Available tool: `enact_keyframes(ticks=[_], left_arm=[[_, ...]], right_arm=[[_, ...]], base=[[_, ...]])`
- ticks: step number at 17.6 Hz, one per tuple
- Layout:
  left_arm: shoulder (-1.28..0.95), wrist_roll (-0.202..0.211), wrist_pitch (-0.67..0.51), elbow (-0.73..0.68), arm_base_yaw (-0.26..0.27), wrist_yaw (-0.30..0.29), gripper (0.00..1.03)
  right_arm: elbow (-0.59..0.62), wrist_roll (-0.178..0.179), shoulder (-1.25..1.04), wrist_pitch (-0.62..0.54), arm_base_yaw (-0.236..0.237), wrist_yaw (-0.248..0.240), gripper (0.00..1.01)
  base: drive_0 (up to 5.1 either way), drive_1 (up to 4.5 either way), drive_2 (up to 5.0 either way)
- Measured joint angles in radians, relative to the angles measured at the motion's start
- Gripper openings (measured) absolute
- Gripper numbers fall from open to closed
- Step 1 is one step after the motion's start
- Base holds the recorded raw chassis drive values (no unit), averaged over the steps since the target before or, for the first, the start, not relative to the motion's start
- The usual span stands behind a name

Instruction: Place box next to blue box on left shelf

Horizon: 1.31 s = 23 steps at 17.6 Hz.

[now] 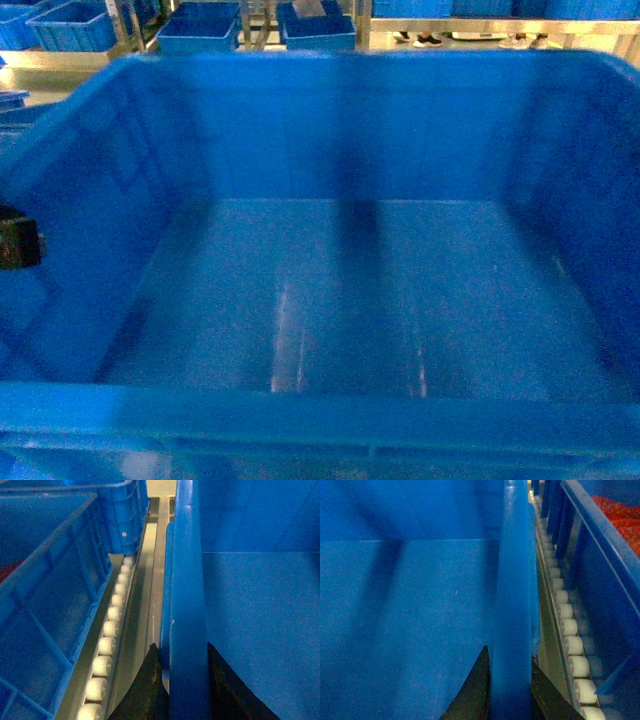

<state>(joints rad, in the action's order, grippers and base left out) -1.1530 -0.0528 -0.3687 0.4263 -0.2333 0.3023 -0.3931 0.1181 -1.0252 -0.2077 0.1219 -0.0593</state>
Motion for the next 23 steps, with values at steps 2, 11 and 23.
enact_keyframes(ticks=[2,11,23], left_arm=[[-0.035,-0.004,0.004,0.000,0.000,-0.012,0.16],[-0.148,-0.012,0.054,0.056,0.039,-0.060,0.16],[-0.037,-0.018,-0.246,-0.001,0.056,0.064,0.98]], right_arm=[[0.001,0.012,-0.011,0.017,0.000,-0.006,0.09],[-0.018,0.055,-0.080,0.067,0.009,-0.004,0.09],[0.023,0.032,0.000,-0.280,-0.024,-0.079,0.99]], base=[[0.0,0.00,0.0],[0.0,0.00,0.0],[0.0,0.00,0.0]])
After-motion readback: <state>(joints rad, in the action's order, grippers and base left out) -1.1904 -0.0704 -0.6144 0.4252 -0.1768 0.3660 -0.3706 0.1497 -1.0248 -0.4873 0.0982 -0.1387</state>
